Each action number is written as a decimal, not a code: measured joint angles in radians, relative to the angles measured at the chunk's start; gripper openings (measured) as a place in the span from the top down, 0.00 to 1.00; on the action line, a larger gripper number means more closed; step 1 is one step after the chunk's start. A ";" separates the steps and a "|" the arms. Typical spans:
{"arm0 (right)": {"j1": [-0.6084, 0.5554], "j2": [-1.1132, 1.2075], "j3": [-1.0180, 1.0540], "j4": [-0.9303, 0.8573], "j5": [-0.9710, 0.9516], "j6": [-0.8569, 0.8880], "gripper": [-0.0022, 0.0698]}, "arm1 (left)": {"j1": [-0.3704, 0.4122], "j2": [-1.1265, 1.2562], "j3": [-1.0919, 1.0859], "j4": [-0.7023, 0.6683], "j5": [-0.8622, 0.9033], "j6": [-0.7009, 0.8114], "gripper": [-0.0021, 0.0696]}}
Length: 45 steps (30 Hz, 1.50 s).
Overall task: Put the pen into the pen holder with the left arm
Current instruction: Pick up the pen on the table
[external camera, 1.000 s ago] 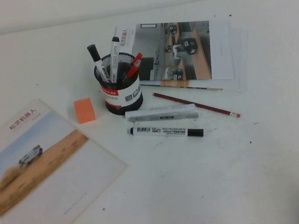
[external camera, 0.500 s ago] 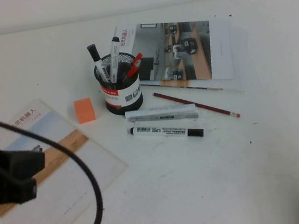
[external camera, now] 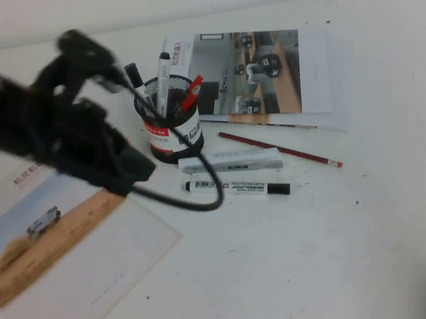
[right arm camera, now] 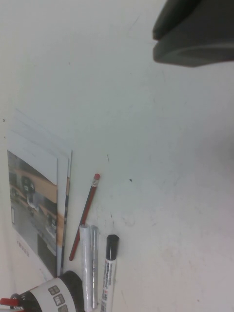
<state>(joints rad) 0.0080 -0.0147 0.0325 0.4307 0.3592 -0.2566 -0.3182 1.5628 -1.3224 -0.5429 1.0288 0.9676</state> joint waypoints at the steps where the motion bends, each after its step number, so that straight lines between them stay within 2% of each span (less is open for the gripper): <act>1: 0.000 0.000 0.000 0.000 0.000 0.000 1.00 | -0.020 0.039 -0.042 0.026 0.019 0.000 0.97; 10: 0.000 0.000 0.000 0.000 0.000 0.000 1.00 | -0.155 0.331 -0.365 0.203 0.176 0.083 0.97; 20: 0.000 0.000 0.000 0.000 0.000 0.000 1.00 | -0.264 0.593 -0.595 0.246 0.185 0.260 0.97; 24: 0.000 0.000 0.000 0.000 0.000 0.000 1.00 | -0.286 0.653 -0.637 0.253 0.185 0.360 0.97; 30: 0.000 0.000 0.000 0.000 0.000 0.000 1.00 | -0.286 0.682 -0.647 0.289 0.185 0.401 0.96; 33: 0.000 0.000 0.000 0.000 0.000 0.000 1.00 | -0.286 0.682 -0.648 0.325 0.185 0.398 0.86; 36: 0.000 0.000 0.000 0.000 0.000 0.000 1.00 | -0.286 0.682 -0.648 0.357 0.185 0.396 0.66; 38: 0.000 0.000 0.000 0.000 0.000 0.000 1.00 | -0.286 0.686 -0.648 0.363 0.185 0.396 0.56; 41: 0.000 0.000 0.000 0.000 0.000 0.000 1.00 | -0.286 0.696 -0.648 0.363 0.185 0.396 0.49; 45: 0.000 0.000 0.000 0.000 0.000 0.000 1.00 | -0.286 0.717 -0.653 0.368 0.177 0.396 0.47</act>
<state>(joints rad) 0.0080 -0.0147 0.0325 0.4307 0.3592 -0.2566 -0.6043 2.2799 -1.9756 -0.1752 1.2060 1.3632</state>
